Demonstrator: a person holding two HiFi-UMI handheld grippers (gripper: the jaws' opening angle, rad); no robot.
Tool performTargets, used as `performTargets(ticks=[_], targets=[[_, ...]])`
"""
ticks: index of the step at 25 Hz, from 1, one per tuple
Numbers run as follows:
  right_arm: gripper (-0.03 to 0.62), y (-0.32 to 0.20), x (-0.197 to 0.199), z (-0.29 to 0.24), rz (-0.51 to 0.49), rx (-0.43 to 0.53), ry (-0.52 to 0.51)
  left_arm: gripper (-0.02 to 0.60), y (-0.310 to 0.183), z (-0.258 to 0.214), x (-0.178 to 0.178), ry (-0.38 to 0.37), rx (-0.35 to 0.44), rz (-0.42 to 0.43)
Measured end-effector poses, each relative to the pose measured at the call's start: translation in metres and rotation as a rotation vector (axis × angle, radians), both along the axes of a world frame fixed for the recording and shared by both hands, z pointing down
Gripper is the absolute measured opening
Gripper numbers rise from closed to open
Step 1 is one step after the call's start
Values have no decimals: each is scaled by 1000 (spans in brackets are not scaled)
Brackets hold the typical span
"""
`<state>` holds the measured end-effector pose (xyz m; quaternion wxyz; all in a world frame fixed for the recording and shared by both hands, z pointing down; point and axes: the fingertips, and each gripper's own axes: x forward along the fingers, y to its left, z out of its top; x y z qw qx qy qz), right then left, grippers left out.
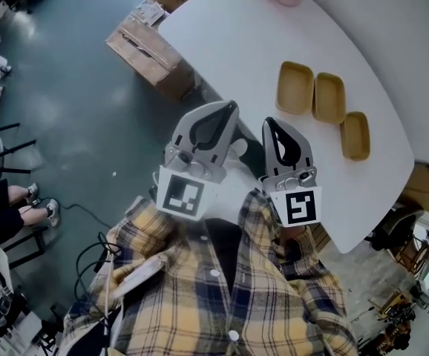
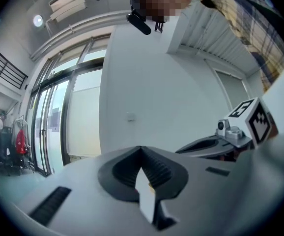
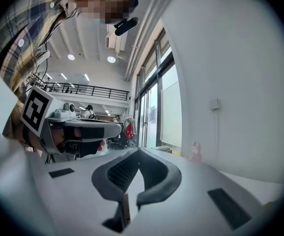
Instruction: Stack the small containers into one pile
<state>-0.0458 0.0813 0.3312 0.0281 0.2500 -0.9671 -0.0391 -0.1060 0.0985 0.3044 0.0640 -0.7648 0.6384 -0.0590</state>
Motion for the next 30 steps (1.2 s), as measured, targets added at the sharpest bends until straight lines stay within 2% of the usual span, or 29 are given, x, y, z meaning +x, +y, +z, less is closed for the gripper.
performTargets(ticks=[4, 8, 15, 22, 26, 30], targets=[[15, -39, -19, -16, 21, 13, -22, 17, -37, -22, -13, -59, 25, 44], [15, -72, -18, -29, 65, 38, -25, 17, -80, -29, -11, -58, 34, 96], [15, -120, 40, -23, 250, 39, 25, 17, -147, -26, 51, -41, 55, 314], [15, -136, 107, -8, 457, -13, 55, 17, -181, -12, 103, -20, 26, 477], [15, -140, 135, -2, 571, -38, 56, 18, -199, -4, 121, 14, -1, 549], [15, -149, 161, -2, 681, -50, 60, 17, -218, 1, 137, 6, -27, 626]])
